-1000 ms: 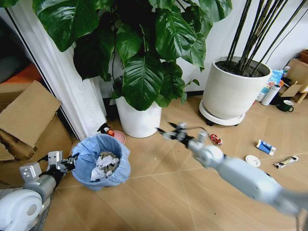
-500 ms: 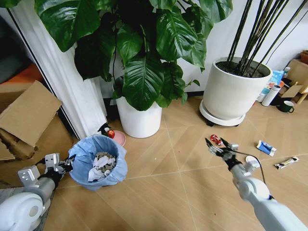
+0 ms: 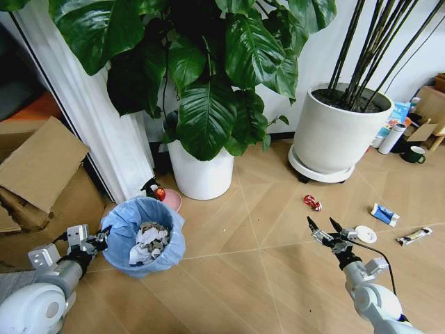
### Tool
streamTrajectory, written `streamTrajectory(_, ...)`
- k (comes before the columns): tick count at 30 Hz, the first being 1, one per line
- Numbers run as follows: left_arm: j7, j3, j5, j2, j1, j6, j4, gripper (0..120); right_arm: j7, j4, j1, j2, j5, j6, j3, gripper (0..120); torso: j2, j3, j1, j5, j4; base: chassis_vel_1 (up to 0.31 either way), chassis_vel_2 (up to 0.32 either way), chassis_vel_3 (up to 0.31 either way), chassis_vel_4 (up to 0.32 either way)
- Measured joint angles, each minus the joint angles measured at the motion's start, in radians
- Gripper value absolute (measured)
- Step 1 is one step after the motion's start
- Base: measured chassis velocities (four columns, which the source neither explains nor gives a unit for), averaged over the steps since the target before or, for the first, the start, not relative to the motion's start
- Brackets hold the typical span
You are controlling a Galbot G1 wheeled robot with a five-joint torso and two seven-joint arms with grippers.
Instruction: Pick up the trash bin and place the garbage on the floor into it.
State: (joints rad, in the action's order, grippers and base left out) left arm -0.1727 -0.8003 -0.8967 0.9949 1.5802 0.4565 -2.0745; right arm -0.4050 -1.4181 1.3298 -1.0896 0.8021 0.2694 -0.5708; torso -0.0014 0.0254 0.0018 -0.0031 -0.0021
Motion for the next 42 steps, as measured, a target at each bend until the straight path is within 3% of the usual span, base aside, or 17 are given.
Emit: streamTrajectory(42, -0.009, 0.002, -0.003, 0.003, 0.011, 0.005, -0.028, 0, -0.046, 0.003, 0.016, -0.010, -0.013, 0.027, 0.009, 100, 0.000, 0.000, 0.000, -0.0001, -0.0001, -0.160, -0.010, 0.164, 0.005)
